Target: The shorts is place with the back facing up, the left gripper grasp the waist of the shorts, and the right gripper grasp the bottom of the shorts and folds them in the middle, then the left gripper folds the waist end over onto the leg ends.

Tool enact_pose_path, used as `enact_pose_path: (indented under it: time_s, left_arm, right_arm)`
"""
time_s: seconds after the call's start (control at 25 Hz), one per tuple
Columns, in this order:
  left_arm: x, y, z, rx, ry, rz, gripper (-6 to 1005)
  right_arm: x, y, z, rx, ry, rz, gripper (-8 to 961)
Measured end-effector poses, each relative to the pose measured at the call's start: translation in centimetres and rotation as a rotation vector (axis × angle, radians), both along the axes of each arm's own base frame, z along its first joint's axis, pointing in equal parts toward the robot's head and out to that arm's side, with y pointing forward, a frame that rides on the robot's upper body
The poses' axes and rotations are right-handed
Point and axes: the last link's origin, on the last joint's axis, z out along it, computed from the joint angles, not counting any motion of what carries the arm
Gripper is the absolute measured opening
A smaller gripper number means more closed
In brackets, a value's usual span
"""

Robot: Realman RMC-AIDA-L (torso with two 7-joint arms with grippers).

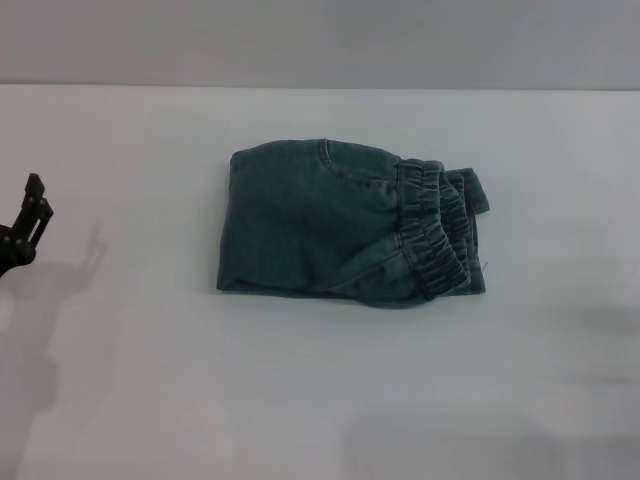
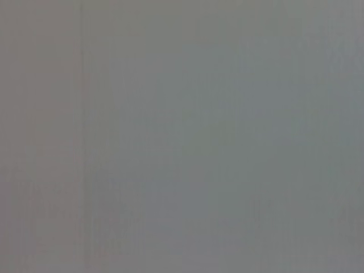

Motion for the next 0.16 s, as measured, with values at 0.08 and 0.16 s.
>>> enact_pose_path:
  time_s: [0.08, 0.16]
  left_arm:
    - [0.04, 0.05, -0.03, -0.002, 0.002, -0.001, 832]
    - [0.09, 0.11, -0.01, -0.001, 0.003, -0.004, 832]
  right_arm:
    - [-0.05, 0.09, -0.04, -0.004, -0.001, 0.004, 740]
    - [-0.05, 0.12, -0.02, -0.004, -0.001, 0.004, 740]
